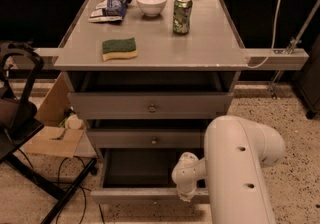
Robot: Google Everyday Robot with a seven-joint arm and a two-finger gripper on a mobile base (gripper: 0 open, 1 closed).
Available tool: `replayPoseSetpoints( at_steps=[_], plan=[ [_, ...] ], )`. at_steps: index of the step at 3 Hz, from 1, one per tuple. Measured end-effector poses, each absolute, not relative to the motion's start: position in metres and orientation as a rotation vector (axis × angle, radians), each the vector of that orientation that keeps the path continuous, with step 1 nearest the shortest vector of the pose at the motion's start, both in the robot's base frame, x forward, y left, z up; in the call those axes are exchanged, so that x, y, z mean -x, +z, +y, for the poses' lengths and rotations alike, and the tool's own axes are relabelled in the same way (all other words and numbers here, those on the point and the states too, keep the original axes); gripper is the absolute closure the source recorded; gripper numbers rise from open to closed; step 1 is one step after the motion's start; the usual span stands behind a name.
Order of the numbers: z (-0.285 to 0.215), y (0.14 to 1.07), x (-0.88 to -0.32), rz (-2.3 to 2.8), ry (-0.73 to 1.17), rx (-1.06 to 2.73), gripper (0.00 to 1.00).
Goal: Open bottom drawer
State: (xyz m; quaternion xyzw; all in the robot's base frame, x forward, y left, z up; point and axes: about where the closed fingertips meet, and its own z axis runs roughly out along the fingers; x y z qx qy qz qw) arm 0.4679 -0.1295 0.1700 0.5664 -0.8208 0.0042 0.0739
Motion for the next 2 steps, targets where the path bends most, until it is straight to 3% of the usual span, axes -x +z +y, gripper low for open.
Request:
replayPoseSetpoints(
  at_steps=[2],
  plan=[
    [-0.148, 0.178, -0.413, -2.374, -0.056, -1.596, 1.00]
  ],
)
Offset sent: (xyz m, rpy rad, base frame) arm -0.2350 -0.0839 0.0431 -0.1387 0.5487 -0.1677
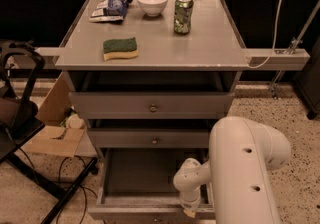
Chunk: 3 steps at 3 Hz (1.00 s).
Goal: Open bottom drawer
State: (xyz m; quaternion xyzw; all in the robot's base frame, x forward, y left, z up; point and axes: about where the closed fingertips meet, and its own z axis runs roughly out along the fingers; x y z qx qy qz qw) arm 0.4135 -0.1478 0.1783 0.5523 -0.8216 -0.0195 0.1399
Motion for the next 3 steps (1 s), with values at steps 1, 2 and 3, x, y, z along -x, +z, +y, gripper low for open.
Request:
replayPoseSetpoints(
  at_steps=[1, 2, 3],
  plan=[
    [-0.159, 0.179, -0.387, -2.333, -0.094, -1.555, 1.00],
    [-0.161, 0.179, -0.372, -2.325, -0.122, -1.523, 0.97],
    [-0.161, 0.179, -0.372, -2.325, -0.122, -1.523, 0.73]
  ],
)
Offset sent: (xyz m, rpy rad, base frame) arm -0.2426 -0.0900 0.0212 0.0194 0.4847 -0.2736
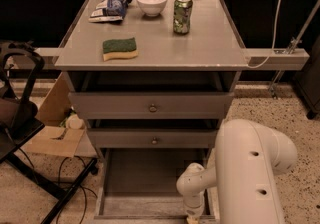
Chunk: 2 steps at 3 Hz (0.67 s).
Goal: Open bottom drawer
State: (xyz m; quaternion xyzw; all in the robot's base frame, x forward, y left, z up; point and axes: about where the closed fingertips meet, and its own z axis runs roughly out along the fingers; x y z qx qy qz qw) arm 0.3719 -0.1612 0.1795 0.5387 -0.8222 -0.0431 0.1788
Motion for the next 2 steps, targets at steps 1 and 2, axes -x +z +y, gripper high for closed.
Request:
replayPoseSetpoints(
  at_steps=[1, 2],
  plan=[
    [-0.1612, 0.1795, -0.3719, -2.325, -0.122, -1.523, 0.51],
    [-0.1613, 0.1798, -0.3718, -2.326, -0.122, -1.524, 0.20]
  ],
)
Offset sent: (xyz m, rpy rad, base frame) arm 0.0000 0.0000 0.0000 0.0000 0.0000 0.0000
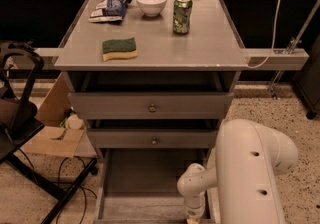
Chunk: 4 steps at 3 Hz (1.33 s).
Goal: Open bottom drawer
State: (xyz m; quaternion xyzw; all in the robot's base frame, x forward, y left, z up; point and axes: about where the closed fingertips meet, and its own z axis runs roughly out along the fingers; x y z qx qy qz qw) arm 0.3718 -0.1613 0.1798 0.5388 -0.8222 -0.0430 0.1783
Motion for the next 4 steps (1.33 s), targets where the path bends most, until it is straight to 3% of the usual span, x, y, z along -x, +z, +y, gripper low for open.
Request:
replayPoseSetpoints(
  at_steps=[1, 2, 3, 4],
  plan=[
    [-0.170, 0.209, -0.370, -2.376, -0.089, -1.568, 0.00],
    [-0.181, 0.271, -0.351, -2.443, -0.048, -1.610, 0.00],
    [-0.196, 0.354, -0.288, -2.473, -0.015, -1.610, 0.00],
    [-0.208, 0.412, -0.263, -2.570, 0.034, -1.531, 0.00]
  ],
)
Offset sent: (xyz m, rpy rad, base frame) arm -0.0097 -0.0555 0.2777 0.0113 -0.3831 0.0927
